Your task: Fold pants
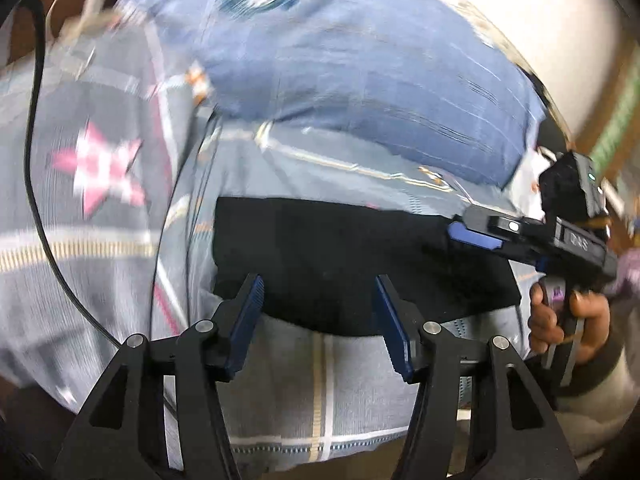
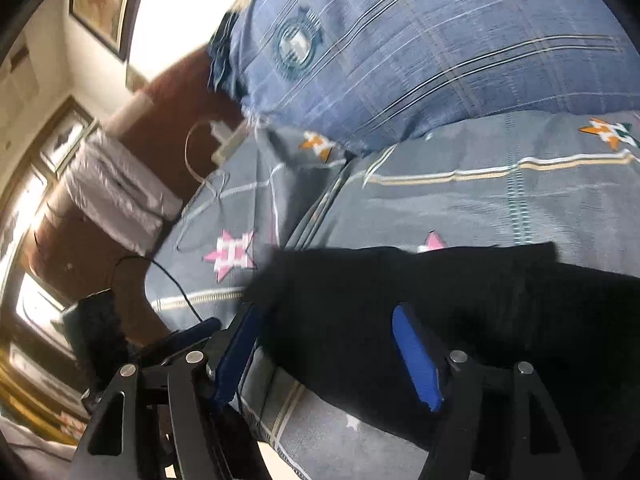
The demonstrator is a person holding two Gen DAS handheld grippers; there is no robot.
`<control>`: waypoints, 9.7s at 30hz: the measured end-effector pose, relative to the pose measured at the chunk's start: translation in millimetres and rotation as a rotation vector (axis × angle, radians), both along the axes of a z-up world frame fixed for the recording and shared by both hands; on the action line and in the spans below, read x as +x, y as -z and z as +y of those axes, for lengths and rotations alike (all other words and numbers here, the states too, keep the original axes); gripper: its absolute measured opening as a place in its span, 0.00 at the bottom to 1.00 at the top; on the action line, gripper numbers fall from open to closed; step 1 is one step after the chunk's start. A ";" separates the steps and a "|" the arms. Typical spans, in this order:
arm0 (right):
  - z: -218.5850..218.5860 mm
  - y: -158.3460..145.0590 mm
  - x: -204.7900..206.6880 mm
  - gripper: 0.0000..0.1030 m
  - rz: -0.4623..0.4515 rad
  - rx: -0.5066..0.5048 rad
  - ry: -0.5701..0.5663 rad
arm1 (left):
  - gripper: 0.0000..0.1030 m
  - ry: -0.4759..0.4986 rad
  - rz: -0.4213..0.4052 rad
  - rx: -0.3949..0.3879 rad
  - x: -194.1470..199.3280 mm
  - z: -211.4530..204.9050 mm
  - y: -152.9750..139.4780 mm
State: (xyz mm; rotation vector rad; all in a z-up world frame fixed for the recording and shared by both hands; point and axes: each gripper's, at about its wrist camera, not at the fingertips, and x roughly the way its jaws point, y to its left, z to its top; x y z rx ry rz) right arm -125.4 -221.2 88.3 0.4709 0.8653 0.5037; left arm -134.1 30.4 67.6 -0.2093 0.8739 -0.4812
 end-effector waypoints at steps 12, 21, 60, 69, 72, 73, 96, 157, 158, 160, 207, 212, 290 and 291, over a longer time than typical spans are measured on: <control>106.7 15.6 114.9 0.65 -0.017 -0.421 -0.375 | 0.74 -0.132 0.229 -0.128 7.3 -18.7 50.2; 161.7 57.6 143.6 0.63 0.028 -0.531 -0.613 | 0.91 -0.219 0.201 -0.201 33.5 -20.7 63.1; -115.5 20.8 21.5 0.66 0.052 -0.013 0.137 | 0.15 0.447 -0.080 -0.002 -32.6 -194.2 -1.7; -92.7 -8.8 4.9 0.10 -0.134 -0.134 0.111 | 0.16 0.275 -0.070 0.012 -3.9 -157.6 -12.1; -97.0 -28.7 -24.3 0.10 -0.192 -0.121 0.132 | 0.21 0.272 -0.115 -0.004 -3.6 -158.8 -25.3; -101.9 -34.3 -37.5 0.10 -0.212 -0.118 0.151 | 0.27 0.276 -0.131 -0.014 -3.4 -161.5 -31.2; -181.3 30.3 -79.2 0.10 -0.022 -0.206 0.432 | 0.62 0.312 -0.147 0.240 20.7 -255.4 22.7; -181.8 9.7 -111.0 0.51 -0.006 -0.196 0.457 | 0.72 0.200 -0.057 0.140 19.8 -211.0 6.3; -183.5 11.1 -107.2 0.57 -0.007 -0.168 0.455 | 0.73 0.205 -0.038 0.112 21.7 -207.6 6.7; -184.3 21.3 -96.9 0.64 0.024 -0.133 0.443 | 0.73 0.205 -0.004 0.078 26.2 -202.1 10.6; -51.5 43.8 78.1 0.48 0.011 -0.307 0.185 | 0.77 -0.035 0.062 0.144 158.3 -73.8 28.8; -51.1 6.6 64.1 0.48 -0.072 -0.363 0.219 | 0.77 -0.070 -0.026 0.205 151.6 -84.8 5.6; 9.5 0.9 11.2 0.54 -0.119 -0.487 0.238 | 0.78 -0.243 -0.286 0.492 18.2 -95.0 -24.6; 10.4 0.6 10.4 0.54 -0.120 -0.487 0.238 | 0.78 -0.236 -0.282 0.476 18.1 -94.8 -25.0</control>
